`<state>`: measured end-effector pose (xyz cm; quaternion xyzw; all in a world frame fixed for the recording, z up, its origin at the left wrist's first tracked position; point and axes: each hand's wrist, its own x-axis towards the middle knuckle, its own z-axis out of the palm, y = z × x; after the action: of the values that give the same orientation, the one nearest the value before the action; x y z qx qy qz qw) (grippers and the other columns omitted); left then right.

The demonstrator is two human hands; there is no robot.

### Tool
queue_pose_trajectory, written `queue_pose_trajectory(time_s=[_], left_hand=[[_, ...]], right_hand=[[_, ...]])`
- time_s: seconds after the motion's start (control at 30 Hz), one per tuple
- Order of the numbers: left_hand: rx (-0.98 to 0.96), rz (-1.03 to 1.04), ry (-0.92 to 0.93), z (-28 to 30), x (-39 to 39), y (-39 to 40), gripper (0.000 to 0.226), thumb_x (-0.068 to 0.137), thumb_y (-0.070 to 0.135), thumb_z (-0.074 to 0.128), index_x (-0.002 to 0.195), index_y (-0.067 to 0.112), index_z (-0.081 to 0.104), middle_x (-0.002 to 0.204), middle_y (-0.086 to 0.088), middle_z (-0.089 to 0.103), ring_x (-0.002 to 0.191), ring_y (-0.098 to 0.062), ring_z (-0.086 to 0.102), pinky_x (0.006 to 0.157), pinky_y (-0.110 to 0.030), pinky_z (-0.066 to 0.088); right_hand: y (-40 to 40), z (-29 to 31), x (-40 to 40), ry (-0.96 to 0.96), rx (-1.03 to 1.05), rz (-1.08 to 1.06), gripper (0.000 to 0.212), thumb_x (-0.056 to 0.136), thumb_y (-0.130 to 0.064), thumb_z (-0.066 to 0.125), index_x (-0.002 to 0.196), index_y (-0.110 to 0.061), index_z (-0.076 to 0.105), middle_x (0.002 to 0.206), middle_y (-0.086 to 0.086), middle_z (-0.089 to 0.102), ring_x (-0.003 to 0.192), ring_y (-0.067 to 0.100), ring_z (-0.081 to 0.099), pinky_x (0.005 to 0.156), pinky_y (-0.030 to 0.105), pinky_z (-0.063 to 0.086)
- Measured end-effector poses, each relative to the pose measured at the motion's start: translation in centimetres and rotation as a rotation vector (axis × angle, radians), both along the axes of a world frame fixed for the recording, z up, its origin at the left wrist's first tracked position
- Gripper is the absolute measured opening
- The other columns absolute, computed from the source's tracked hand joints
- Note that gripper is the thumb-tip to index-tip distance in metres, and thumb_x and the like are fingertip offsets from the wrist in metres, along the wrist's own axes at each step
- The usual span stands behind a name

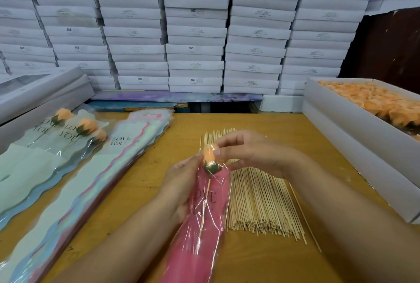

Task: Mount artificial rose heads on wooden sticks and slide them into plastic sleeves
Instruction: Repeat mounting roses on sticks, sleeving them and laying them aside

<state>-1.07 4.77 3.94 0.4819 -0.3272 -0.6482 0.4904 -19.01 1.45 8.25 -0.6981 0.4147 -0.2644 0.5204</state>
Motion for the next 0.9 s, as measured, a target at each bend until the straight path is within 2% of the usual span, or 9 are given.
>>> queue_pose_trajectory(time_s=[0.1,0.2,0.27,0.37,0.5,0.6,0.67,0.77,0.9], left_hand=[[0.014,-0.013,0.013,0.17,0.27,-0.09,0.021,0.098,0.029,0.062,0.109,0.014,0.073,0.086,-0.015,0.077,0.058,-0.024,0.070,0.052,-0.031,0.056],[0.019,-0.061,-0.010,0.34,0.36,0.02,0.024,0.097,0.037,0.062,0.107,0.018,0.074,0.087,-0.013,0.078,0.062,-0.023,0.073,0.051,-0.031,0.057],[0.006,-0.112,0.011,0.54,0.18,0.27,0.027,0.090,0.039,0.069,0.105,0.016,0.075,0.087,-0.012,0.078,0.063,-0.021,0.073,0.050,-0.031,0.056],[-0.018,-0.141,0.098,0.57,0.07,0.52,0.045,0.077,0.030,0.078,0.117,0.013,0.070,0.098,-0.014,0.077,0.072,-0.021,0.074,0.055,-0.031,0.059],[-0.039,-0.175,0.172,0.51,0.27,0.47,0.062,0.075,0.018,0.079,0.134,0.018,0.061,0.114,-0.019,0.073,0.096,-0.030,0.071,0.077,-0.040,0.063],[-0.033,-0.195,0.196,0.49,0.26,0.45,0.072,0.070,0.010,0.081,0.137,0.022,0.055,0.113,-0.019,0.074,0.091,-0.028,0.074,0.078,-0.042,0.062],[-0.016,-0.183,0.180,0.47,0.22,0.43,0.075,0.069,0.009,0.081,0.139,0.016,0.054,0.115,-0.020,0.073,0.088,-0.027,0.075,0.076,-0.042,0.063],[0.019,-0.183,0.160,0.45,0.24,0.48,0.071,0.072,0.016,0.082,0.137,0.007,0.056,0.114,-0.022,0.073,0.085,-0.027,0.074,0.075,-0.043,0.063],[0.024,-0.184,0.136,0.46,0.09,0.28,0.066,0.071,0.026,0.084,0.130,0.006,0.063,0.112,-0.021,0.074,0.086,-0.029,0.073,0.077,-0.045,0.063]], right_hand=[[-0.18,-0.46,-0.15,-0.104,0.006,-0.077,0.039,0.080,-0.019,0.081,0.117,-0.017,0.069,0.116,0.001,0.071,0.102,0.020,0.072,0.089,0.037,0.059],[-0.26,-0.73,-0.30,-0.097,-0.045,-0.139,0.043,0.080,-0.010,0.080,0.119,-0.023,0.066,0.122,-0.001,0.066,0.098,0.018,0.073,0.082,0.031,0.059],[-0.23,-0.77,-0.38,-0.115,-0.052,-0.161,0.044,0.081,-0.004,0.078,0.119,-0.023,0.065,0.122,0.000,0.066,0.095,0.018,0.073,0.078,0.028,0.059],[-0.15,-0.75,-0.56,-0.133,-0.045,-0.173,0.044,0.083,-0.003,0.077,0.122,-0.020,0.065,0.122,0.002,0.066,0.093,0.017,0.074,0.074,0.024,0.057],[-0.02,-0.65,-0.65,-0.140,-0.047,-0.172,0.042,0.084,-0.002,0.075,0.122,-0.017,0.065,0.120,0.003,0.068,0.097,0.020,0.073,0.079,0.030,0.060],[-0.06,-0.33,-0.61,-0.161,-0.079,-0.200,0.041,0.084,0.004,0.071,0.119,-0.015,0.066,0.117,0.006,0.068,0.089,0.019,0.073,0.081,0.036,0.061],[-0.15,-0.12,-0.68,-0.172,-0.095,-0.216,0.043,0.083,0.006,0.072,0.120,-0.015,0.066,0.116,0.007,0.068,0.086,0.018,0.071,0.081,0.037,0.060],[-0.24,-0.06,-0.78,-0.152,-0.104,-0.208,0.044,0.082,0.004,0.073,0.121,-0.015,0.066,0.117,0.007,0.067,0.087,0.017,0.071,0.082,0.036,0.060],[-0.32,-0.27,-0.73,-0.137,-0.110,-0.194,0.043,0.082,0.003,0.075,0.120,-0.016,0.066,0.116,0.005,0.068,0.089,0.018,0.071,0.084,0.037,0.060]])
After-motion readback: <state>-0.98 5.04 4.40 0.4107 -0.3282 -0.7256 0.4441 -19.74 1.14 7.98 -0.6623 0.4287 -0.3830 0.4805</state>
